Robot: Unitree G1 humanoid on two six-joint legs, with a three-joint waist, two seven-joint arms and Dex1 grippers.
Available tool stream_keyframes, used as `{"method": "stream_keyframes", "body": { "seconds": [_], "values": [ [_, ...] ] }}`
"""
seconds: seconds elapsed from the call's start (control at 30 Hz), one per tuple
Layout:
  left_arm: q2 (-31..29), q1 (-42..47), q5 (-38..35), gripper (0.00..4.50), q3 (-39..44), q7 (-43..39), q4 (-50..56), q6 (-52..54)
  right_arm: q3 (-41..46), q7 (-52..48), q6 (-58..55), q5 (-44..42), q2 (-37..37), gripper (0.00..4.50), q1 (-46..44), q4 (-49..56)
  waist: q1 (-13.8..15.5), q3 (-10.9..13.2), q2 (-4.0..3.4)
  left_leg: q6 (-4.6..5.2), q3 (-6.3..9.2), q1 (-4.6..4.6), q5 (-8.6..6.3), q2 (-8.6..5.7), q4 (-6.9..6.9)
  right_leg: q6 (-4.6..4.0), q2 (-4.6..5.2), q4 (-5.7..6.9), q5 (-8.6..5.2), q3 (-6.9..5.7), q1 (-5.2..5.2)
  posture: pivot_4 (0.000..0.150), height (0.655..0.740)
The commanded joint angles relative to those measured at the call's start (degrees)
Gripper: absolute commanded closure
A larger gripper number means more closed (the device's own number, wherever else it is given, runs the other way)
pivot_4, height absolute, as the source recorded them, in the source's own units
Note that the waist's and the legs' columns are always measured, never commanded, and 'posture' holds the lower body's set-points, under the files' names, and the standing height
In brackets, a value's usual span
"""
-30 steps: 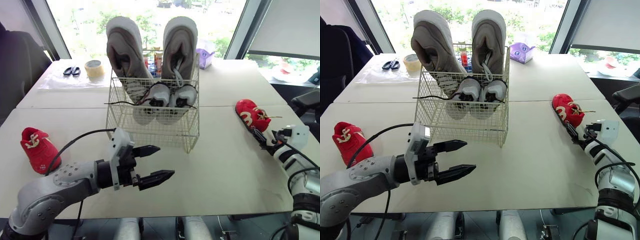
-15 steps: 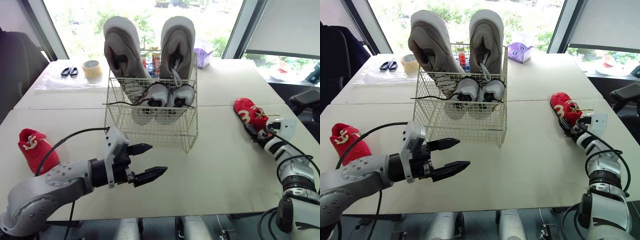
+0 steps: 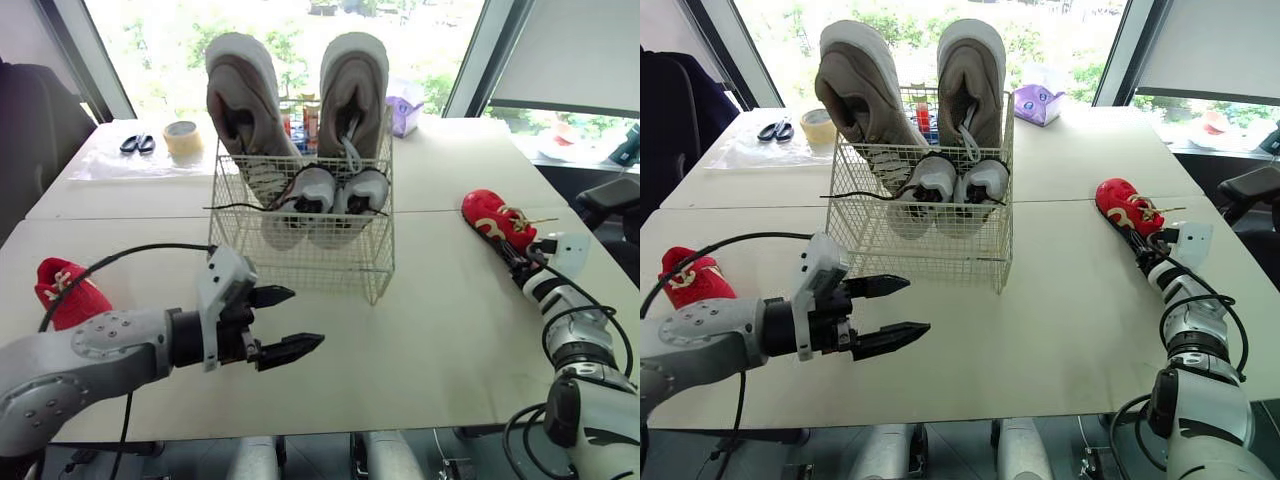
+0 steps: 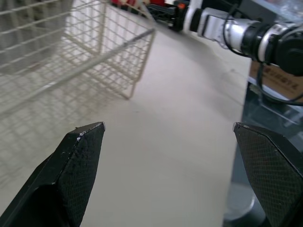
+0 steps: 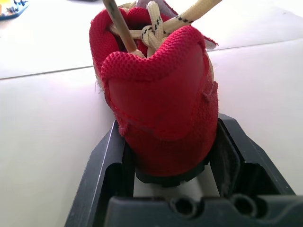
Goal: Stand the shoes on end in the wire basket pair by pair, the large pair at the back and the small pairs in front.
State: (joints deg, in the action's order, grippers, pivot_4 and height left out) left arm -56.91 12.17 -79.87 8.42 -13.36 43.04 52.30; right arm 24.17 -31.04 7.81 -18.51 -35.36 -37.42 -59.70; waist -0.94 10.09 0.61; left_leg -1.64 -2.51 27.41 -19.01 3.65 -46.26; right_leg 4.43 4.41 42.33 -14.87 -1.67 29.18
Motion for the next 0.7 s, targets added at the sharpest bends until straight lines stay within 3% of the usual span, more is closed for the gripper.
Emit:
{"method": "stream_keyframes", "body": {
  "seconds": [0.03, 0.07, 0.2, 0.3, 0.43, 0.53, 0.7],
  "values": [
    [-3.51, 4.31, -4.49, 0.00, 8.49, -0.95, -6.28, -0.55, 3.37, 1.24, -0.64, -3.73, -4.69, 2.80, -4.08, 15.82, 0.08, 0.07, -0.13, 0.00, -0.01, 0.03, 0.00, 0.00, -0.01, 0.01, 0.00, 0.09, 0.00, 0.01, 0.07, 0.150, 0.6552],
    [-3.92, 5.37, -5.81, 0.00, 10.14, -1.81, -8.33, -0.81, 3.42, 1.42, -1.71, -4.14, -5.41, 2.80, -4.70, 19.05, 0.08, 0.10, -0.19, 0.00, -0.02, 0.05, 0.00, 0.00, 0.00, 0.01, 0.00, 0.11, 0.00, 0.02, 0.13, 0.150, 0.6552],
    [-3.59, 15.05, -22.96, 0.00, 13.58, -8.62, -22.53, 0.40, 1.66, -0.35, -7.42, -5.82, -10.25, 2.80, -11.02, 30.95, 0.14, 0.11, -0.22, 0.00, -0.02, 0.03, 0.00, 0.02, 0.09, 0.07, -0.01, 0.12, -0.05, -0.02, 0.18, 0.150, 0.6552],
    [-2.33, 22.38, -17.67, 0.00, 10.90, -9.98, -29.96, 0.02, -2.04, -6.18, -12.24, -7.47, -12.70, 2.80, -16.94, 37.24, 0.07, 0.10, -0.21, 0.01, -0.01, -0.01, -0.01, 0.03, 0.15, 0.07, -0.03, 0.10, -0.06, -0.04, 0.14, 0.150, 0.6552],
    [4.84, 34.58, -15.55, 0.00, 8.55, -10.66, -41.20, -0.72, -8.35, -15.64, -21.17, -11.43, -15.04, 2.80, -26.09, 46.39, 0.18, 0.10, -0.19, 0.01, -0.01, -0.05, 0.00, 0.02, 0.16, 0.05, -0.04, 0.08, -0.04, -0.04, 0.07, 0.150, 0.6552],
    [9.14, 40.45, -14.52, 0.00, 7.78, -13.45, -45.26, 1.08, -12.01, -19.56, -25.57, -12.95, -14.58, 2.80, -28.33, 52.66, 0.32, 0.06, -0.07, 0.00, 0.00, 0.00, 0.00, 0.02, 0.15, 0.06, -0.04, 0.03, -0.03, -0.04, 0.06, 0.150, 0.6552],
    [13.44, 45.38, -10.59, 0.00, 7.12, -18.65, -48.18, 2.75, -17.07, -20.64, -23.34, -8.91, -11.72, 2.80, -28.79, 57.53, 0.27, 0.04, 0.00, 0.01, -0.06, 0.06, 0.00, -0.04, 0.16, 0.21, 0.07, -0.22, 0.02, -0.04, -0.01, 0.150, 0.6552]
  ]
}}
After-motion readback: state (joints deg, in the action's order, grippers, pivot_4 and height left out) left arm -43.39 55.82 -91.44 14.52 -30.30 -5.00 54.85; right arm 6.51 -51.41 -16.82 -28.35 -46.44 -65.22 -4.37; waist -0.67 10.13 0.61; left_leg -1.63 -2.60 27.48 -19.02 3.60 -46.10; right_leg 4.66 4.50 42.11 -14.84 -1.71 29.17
